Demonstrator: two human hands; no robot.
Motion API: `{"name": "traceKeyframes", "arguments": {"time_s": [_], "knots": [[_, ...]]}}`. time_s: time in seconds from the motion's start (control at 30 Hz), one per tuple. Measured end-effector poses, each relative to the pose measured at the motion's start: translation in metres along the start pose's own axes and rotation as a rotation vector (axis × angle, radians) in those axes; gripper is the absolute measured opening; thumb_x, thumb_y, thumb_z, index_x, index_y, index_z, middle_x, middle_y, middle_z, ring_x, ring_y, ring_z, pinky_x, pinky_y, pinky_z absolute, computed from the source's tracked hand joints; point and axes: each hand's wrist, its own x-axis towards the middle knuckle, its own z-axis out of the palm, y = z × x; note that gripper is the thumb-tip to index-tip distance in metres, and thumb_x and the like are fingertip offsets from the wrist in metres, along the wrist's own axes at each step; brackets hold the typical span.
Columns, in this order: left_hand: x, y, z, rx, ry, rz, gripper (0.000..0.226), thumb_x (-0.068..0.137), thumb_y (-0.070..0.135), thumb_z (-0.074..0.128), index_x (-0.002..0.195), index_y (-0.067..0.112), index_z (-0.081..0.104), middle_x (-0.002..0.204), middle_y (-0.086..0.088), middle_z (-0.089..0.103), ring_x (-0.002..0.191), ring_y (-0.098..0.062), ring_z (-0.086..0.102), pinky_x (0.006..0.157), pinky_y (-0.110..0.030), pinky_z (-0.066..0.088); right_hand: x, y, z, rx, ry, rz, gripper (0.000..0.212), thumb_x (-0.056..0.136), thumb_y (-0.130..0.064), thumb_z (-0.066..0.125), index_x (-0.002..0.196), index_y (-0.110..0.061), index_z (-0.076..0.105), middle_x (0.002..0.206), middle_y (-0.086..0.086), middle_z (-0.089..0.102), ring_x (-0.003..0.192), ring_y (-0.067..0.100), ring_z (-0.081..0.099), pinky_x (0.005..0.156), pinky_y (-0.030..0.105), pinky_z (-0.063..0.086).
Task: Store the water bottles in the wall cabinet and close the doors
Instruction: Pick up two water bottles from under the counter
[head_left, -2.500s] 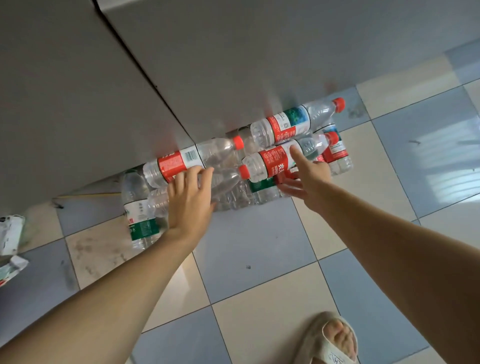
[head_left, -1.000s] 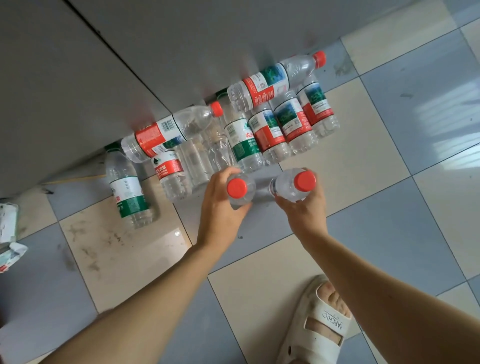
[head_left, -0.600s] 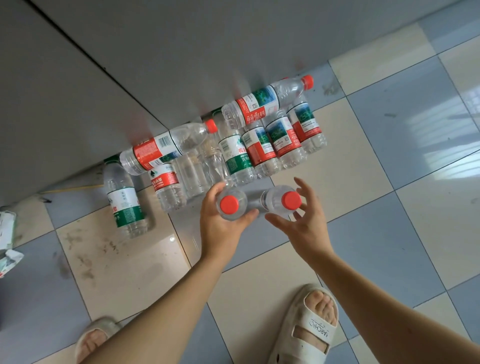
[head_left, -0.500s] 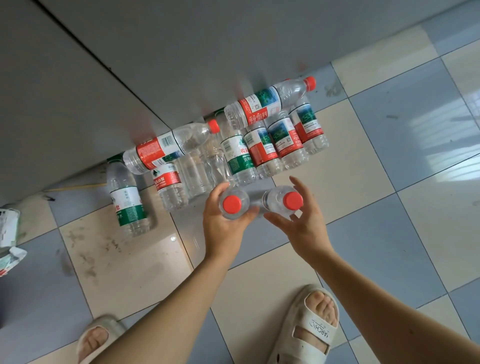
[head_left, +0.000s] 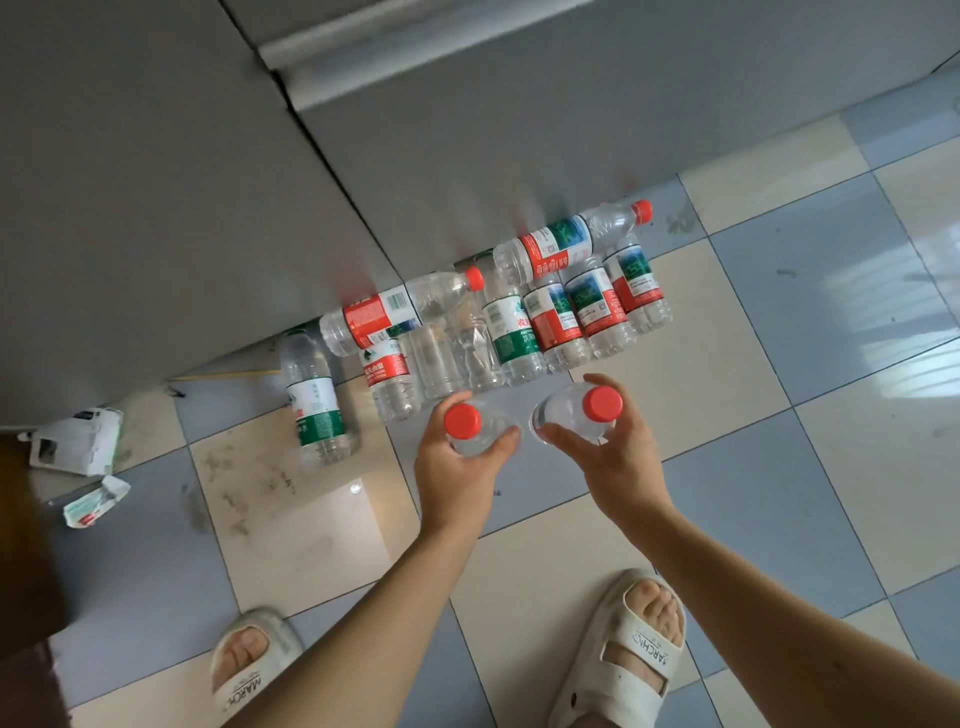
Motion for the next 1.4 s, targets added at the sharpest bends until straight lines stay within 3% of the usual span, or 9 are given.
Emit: {"name": "traceKeyframes", "arguments": {"time_s": [0.1,0.2,0.3,0.37,0.6,0.87,1.0,1.17,1.4], "knots": [[-0.011,0.028,-0.029,-0.06,-0.039,-0.026,0.064,0.068,0.026,0.094,0.121,0.035,0.059,0.11,0.012,0.069,0.105,-0.009,0.064,0.089,-0.026,0.051,-0.016,-0.038,0.0,-0.006,-0.054,-0.042,0.061,0.077,-0.031,0.088,0.123,-0.045,0.05,0.109,-0.033,0.06,0.1,-0.022,0.053,0.075,0.003,0.041],[-0.025,0.065,-0.063,-0.076,-0.041,-0.016,0.069,0.068,0.029,0.094,0.124,0.039,0.054,0.112,0.019,0.066,0.106,-0.005,0.062,0.085,-0.02,0.048,-0.031,-0.083,0.0,-0.025,-0.119,-0.091,0.065,0.078,-0.031,0.087,0.13,-0.041,0.049,0.117,-0.03,0.06,0.106,-0.018,0.054,0.083,0.008,0.041],[-0.037,0.11,-0.103,-0.101,-0.022,0.003,0.066,0.068,0.025,0.094,0.121,0.035,0.057,0.108,0.016,0.068,0.101,-0.005,0.065,0.084,-0.019,0.052,-0.047,-0.137,0.0,-0.018,-0.161,-0.143,0.076,0.077,-0.033,0.087,0.139,-0.031,0.042,0.127,-0.014,0.06,0.113,0.004,0.058,0.096,0.026,0.048],[-0.045,0.142,-0.134,-0.149,-0.007,0.007,0.059,0.067,0.022,0.094,0.114,0.034,0.06,0.098,0.016,0.072,0.09,-0.001,0.068,0.073,-0.012,0.052,-0.058,-0.176,-0.001,-0.003,-0.191,-0.172,0.078,0.077,-0.032,0.087,0.139,-0.028,0.04,0.121,-0.019,0.059,0.114,0.008,0.058,0.099,0.035,0.049],[-0.086,0.253,-0.23,-0.249,-0.032,0.061,0.063,0.056,0.041,0.094,0.112,0.034,0.064,0.104,0.008,0.075,0.099,-0.011,0.072,0.08,-0.024,0.055,-0.111,-0.315,-0.015,0.044,-0.249,-0.277,0.057,0.075,-0.038,0.087,0.112,-0.052,0.045,0.106,-0.036,0.06,0.098,-0.012,0.061,0.065,0.008,0.052],[-0.17,0.389,-0.341,-0.3,-0.009,0.191,0.054,0.055,0.043,0.091,0.102,0.035,0.066,0.096,0.009,0.076,0.087,-0.004,0.073,0.068,-0.012,0.053,-0.215,-0.496,-0.052,0.13,-0.225,-0.416,0.055,0.085,-0.034,0.082,0.129,-0.029,0.05,0.106,-0.031,0.064,0.099,-0.009,0.064,0.069,0.005,0.05],[-0.207,0.454,-0.398,-0.338,-0.017,0.267,0.047,0.058,0.05,0.09,0.096,0.036,0.067,0.095,0.011,0.077,0.088,-0.004,0.073,0.075,-0.022,0.051,-0.268,-0.579,-0.055,0.195,-0.218,-0.512,0.05,0.086,-0.031,0.081,0.128,-0.03,0.055,0.106,-0.024,0.068,0.093,-0.002,0.069,0.066,0.01,0.054],[-0.234,0.543,-0.473,-0.382,0.05,0.472,0.037,0.067,0.046,0.086,0.1,0.034,0.073,0.098,0.008,0.078,0.091,-0.005,0.073,0.071,-0.012,0.052,-0.329,-0.689,-0.046,0.191,-0.244,-0.67,0.046,0.086,-0.039,0.077,0.128,-0.035,0.057,0.111,-0.018,0.071,0.101,0.002,0.07,0.076,0.017,0.057],[-0.258,0.668,-0.583,-0.403,0.086,0.722,0.028,0.078,0.044,0.083,0.102,0.034,0.075,0.101,0.01,0.078,0.096,-0.005,0.073,0.074,-0.013,0.052,-0.399,-0.847,-0.03,0.192,-0.194,-0.9,0.05,0.084,-0.051,0.073,0.128,-0.032,0.059,0.111,-0.021,0.072,0.101,-0.004,0.068,0.076,0.011,0.054]]}}
